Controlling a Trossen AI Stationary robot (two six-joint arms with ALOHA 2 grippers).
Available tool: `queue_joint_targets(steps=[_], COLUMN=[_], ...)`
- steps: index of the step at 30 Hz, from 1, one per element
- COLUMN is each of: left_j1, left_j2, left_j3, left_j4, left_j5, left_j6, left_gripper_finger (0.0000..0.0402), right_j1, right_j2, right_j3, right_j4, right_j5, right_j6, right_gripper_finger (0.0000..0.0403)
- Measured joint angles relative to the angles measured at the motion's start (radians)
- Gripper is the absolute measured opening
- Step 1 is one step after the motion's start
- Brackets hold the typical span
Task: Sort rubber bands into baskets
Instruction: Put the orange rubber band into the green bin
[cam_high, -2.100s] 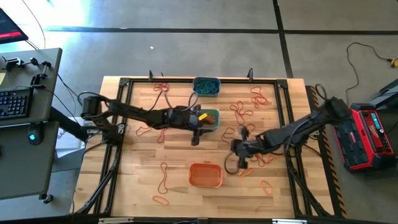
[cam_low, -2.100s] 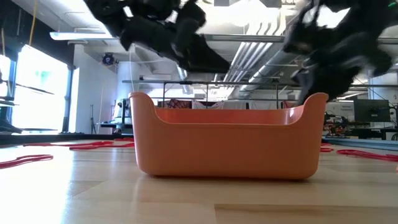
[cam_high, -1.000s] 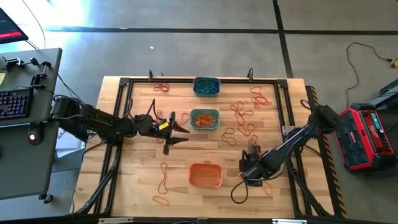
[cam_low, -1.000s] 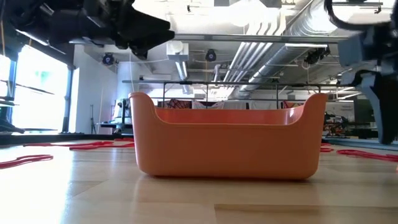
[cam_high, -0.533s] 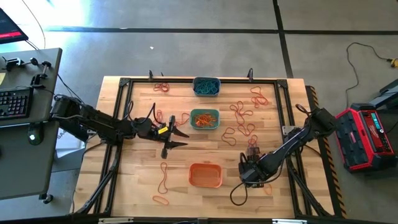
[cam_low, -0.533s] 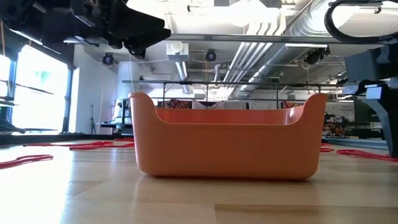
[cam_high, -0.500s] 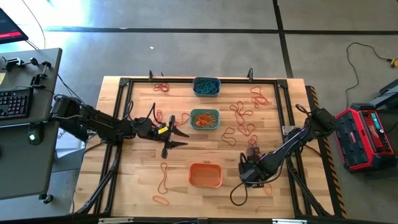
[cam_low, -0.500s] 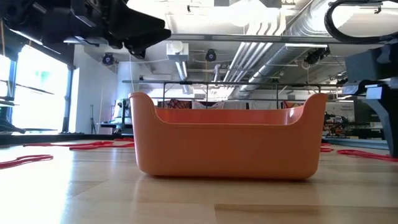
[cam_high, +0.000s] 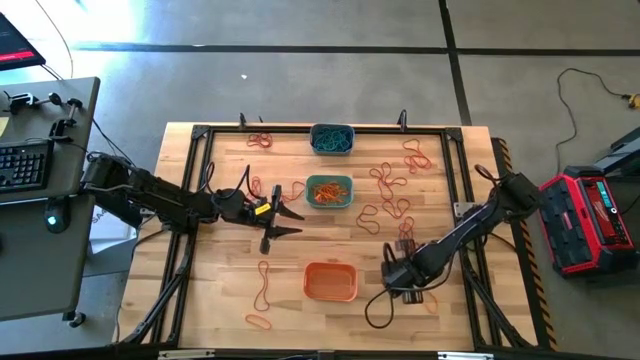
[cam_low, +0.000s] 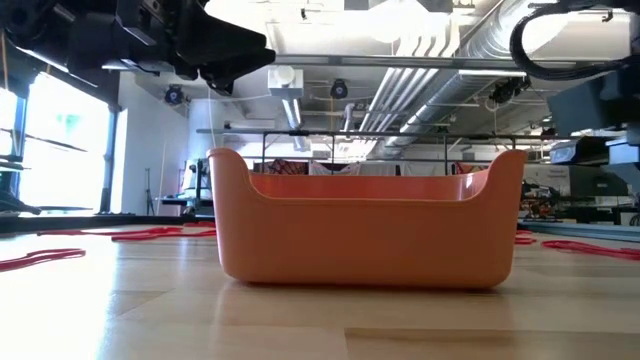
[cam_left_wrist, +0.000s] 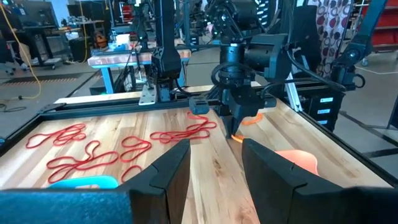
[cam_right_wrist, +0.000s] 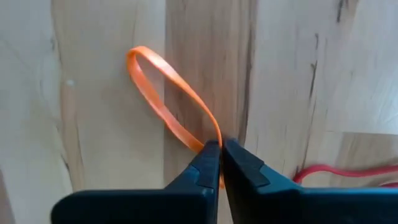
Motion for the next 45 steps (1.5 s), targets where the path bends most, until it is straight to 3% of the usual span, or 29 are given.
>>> queue_joint_targets(steps=[12,21,29,34,45], left_j1=[0.0,0.0,0.0,0.0,0.0], left_j2=[0.0,0.0,0.0,0.0,0.0], left_j3=[0.0,0.0,0.0,0.0,0.001], left_j4=[-0.034,-0.089,-0.088,-0.093,-0.12], left_j5=[-0.03,-0.08,-0.081,-0.14,-0.211], left_j6=[-0.02,-0.018,-0.002,-0.001,-0.004], left_gripper_finger=[0.0139,0.0139,0.0139,0.0139,0.0139], right_j1=[-0.087,-0.312,-0.508,-0.602,-0.753], right_j2=[-0.08,-0.091,-0.095,-0.095,-0.024], right_j3=[-0.001,0.001,0.001,0.001,0.001], right_j4=[0.06,0.261,0.424,0.581,0.694], right_j5=[0.047,0.134,0.207,0.235,0.246], right_j6=[-0.052,-0.319,-0.464,-0.499,-0.514], right_gripper_finger=[0.0001,0.0001,0.0,0.0,0.0])
